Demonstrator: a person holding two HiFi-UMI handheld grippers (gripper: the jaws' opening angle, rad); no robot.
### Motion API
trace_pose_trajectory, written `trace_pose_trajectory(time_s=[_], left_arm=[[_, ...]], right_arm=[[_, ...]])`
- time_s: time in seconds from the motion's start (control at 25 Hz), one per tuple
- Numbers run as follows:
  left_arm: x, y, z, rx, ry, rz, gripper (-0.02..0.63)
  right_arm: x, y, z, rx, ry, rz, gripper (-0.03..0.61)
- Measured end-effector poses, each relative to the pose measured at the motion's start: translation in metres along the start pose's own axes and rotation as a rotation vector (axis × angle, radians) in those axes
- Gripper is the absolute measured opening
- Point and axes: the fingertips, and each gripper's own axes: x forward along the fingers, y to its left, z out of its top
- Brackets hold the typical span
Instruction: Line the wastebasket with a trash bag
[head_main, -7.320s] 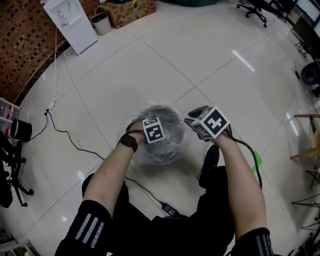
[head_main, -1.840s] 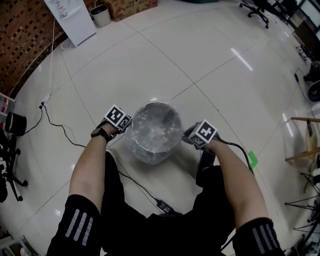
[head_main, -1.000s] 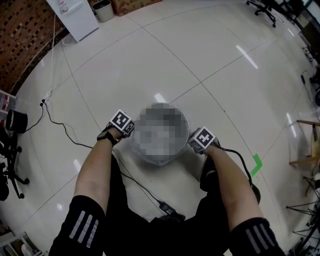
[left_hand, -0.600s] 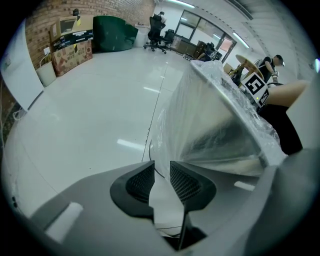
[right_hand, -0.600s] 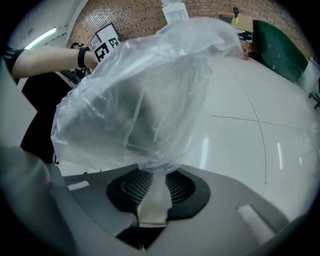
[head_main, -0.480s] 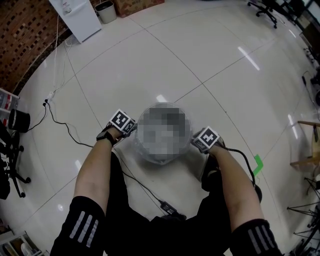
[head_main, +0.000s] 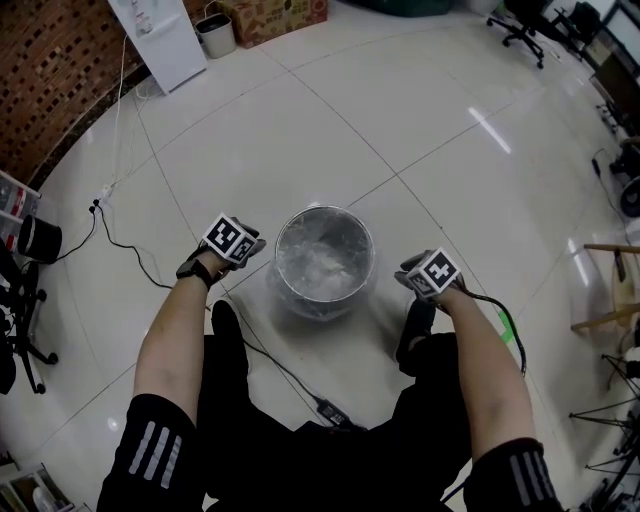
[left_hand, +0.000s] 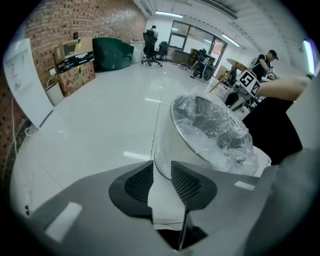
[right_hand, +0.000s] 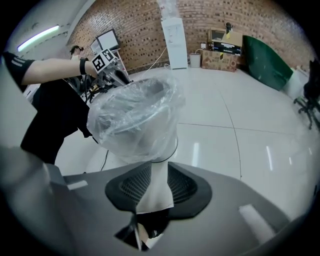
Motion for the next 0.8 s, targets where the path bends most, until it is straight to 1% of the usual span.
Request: trace_pose_trajectory(time_s=[0.12,0.28,0.44,0.56,0.68,0.8], left_arm=[[-0.017,-0.023,-0.005,0.039,0.014,-0.041,0.11],[-0.036,-0.06,-0.016,0.12,0.024,-0.085,0.115],[-0.032,-0.108,-0.042,0.214,0.08,-0.132,0.139],[-0.025,-0.127,-0.048,0.264,0.089,-0.115,0.167],[-0.015,-0.134,-0.045,0.254,0.069,-0.087,0.173],[-0.001,-0.137,-0.048,0.227,0.076,-0.08,0.19]], right_arm=[[-0.008,0.018,0.003,0.004,-0.011,0.028,0.115],[-0.006,0.048,0.015,-0.022,-0.046,0.076,0.115],[0.004,0.073,0.01,-0.031,-0.036,0.103,0.115],[0.01,0.084,0.012,-0.041,-0.039,0.101,0.124],[0.017,0.089,0.019,-0.006,-0.07,0.106,0.129],[0.026,0.092,0.022,0.032,-0.085,0.117,0.138]])
